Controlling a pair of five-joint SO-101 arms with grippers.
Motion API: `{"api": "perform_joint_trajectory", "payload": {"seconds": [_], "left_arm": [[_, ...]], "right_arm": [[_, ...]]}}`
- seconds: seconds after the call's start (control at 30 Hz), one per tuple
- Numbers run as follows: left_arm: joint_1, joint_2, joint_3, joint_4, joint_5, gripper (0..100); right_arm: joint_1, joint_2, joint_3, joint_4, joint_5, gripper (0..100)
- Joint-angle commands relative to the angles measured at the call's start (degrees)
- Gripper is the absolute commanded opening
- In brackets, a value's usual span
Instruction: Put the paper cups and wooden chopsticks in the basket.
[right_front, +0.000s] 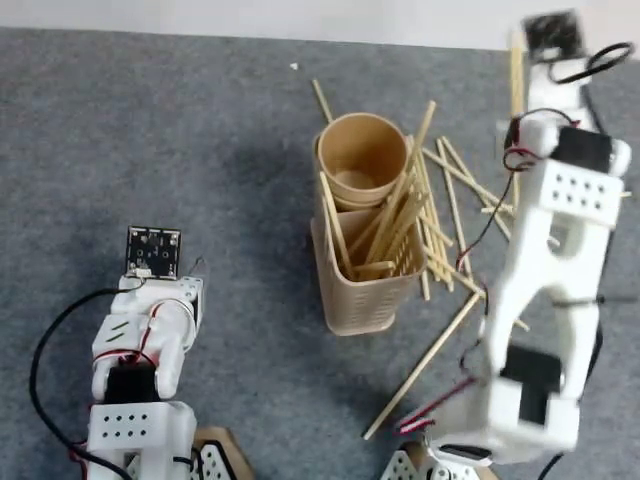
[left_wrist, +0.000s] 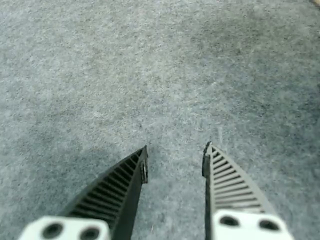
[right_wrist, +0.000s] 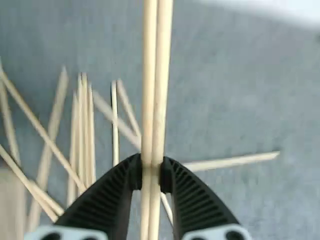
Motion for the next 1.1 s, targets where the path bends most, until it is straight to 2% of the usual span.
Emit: {"api": "perform_joint_trajectory", "payload": {"seconds": [0.0,0.27,0.43,0.77,0.93,1.07], "left_arm": [[1.01,-0.57,-0.22,-0.97,-0.44,20],[1.01,-0.57,-0.22,-0.97,-0.44,20],[1.01,-0.57,-0.22,-0.97,-0.44,20],[1.01,-0.57,-0.22,-0.97,-0.44,20],[1.01,-0.57,-0.22,-0.97,-0.44,20],[1.01,-0.57,-0.22,-0.97,-0.44,20]], "right_arm": [[-5.41,-16.31,-0.48,-3.38,-8.26,0.5],[-21.05,-34.33,-0.40,-5.23,-16.53,0.5],[-26.51,-41.01,3.56,-6.29,-19.87,0.5],[-28.44,-65.71,53.41,-35.74,-20.04,0.5],[-28.44,-75.21,71.96,-39.25,-20.04,0.5],[-28.00,-79.08,73.71,-38.20,-19.78,1.1]]}}
